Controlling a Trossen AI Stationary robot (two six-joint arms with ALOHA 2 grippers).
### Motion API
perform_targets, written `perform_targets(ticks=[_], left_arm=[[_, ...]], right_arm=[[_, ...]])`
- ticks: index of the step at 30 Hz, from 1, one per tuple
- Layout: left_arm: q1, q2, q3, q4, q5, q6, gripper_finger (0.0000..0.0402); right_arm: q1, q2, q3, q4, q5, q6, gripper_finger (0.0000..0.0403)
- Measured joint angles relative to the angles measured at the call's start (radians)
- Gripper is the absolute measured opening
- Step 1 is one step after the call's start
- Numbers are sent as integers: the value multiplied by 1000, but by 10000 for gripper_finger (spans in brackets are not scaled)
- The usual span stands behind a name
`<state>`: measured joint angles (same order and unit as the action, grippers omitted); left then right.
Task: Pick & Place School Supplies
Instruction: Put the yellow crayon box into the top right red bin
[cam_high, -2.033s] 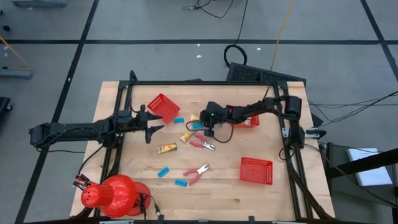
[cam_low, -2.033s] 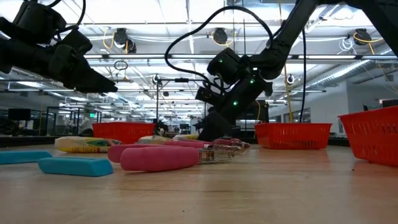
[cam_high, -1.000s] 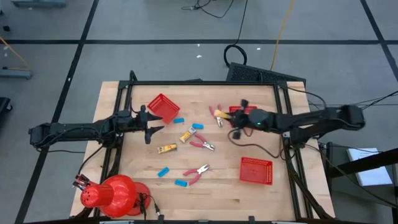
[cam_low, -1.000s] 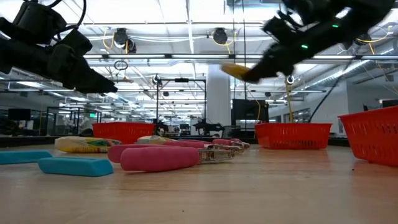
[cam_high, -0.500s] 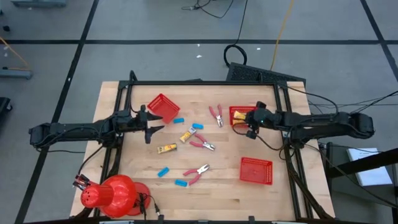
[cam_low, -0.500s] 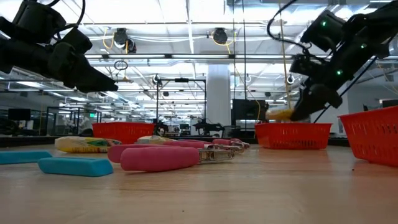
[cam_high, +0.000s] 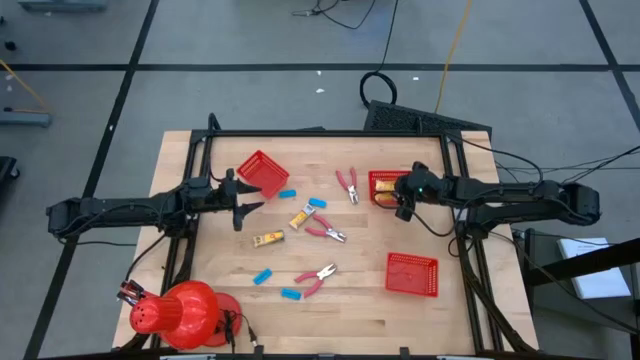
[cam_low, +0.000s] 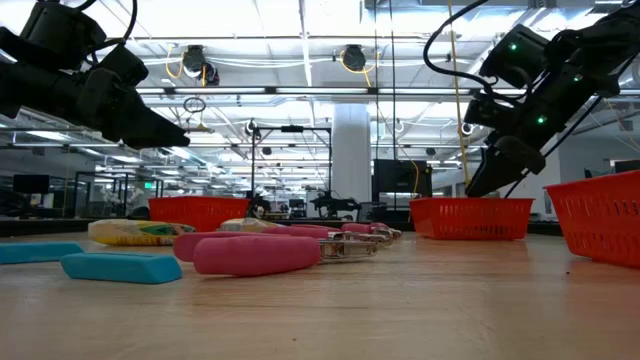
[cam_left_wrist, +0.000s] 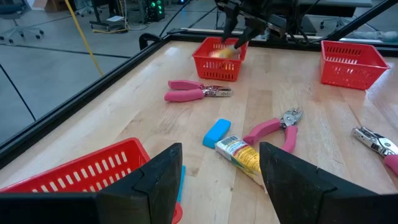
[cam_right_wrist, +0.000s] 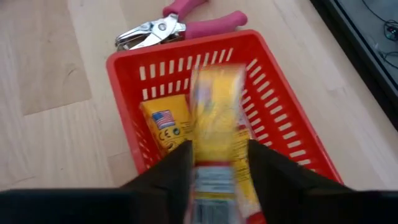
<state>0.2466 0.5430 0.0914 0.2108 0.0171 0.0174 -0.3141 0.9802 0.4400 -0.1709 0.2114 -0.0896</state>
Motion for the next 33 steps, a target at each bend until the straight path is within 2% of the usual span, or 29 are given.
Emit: perform_targets(ticks=[3,6,14,19,24,29,33], left_arm=[[0,0,0,0,0,4,218],[0,0,0,0,0,4,218],[-22,26,0,4,64,-69,218],[-135,113,14,2,4,-127,218],[-284,223,77,-17,-108,-173,218],[-410,365,217,-174,-208,-228,218],[-472,501,336,-337,-255,-288,218]], right_arm=[[-13,0,0,0,2,0,216],[-24,0,0,8,3,-1,240],[2,0,0,122,-3,-21,238],[84,0,0,202,-4,-10,242],[201,0,1,245,8,25,248],[337,0,1,248,101,59,247],[450,0,1,265,159,96,249]])
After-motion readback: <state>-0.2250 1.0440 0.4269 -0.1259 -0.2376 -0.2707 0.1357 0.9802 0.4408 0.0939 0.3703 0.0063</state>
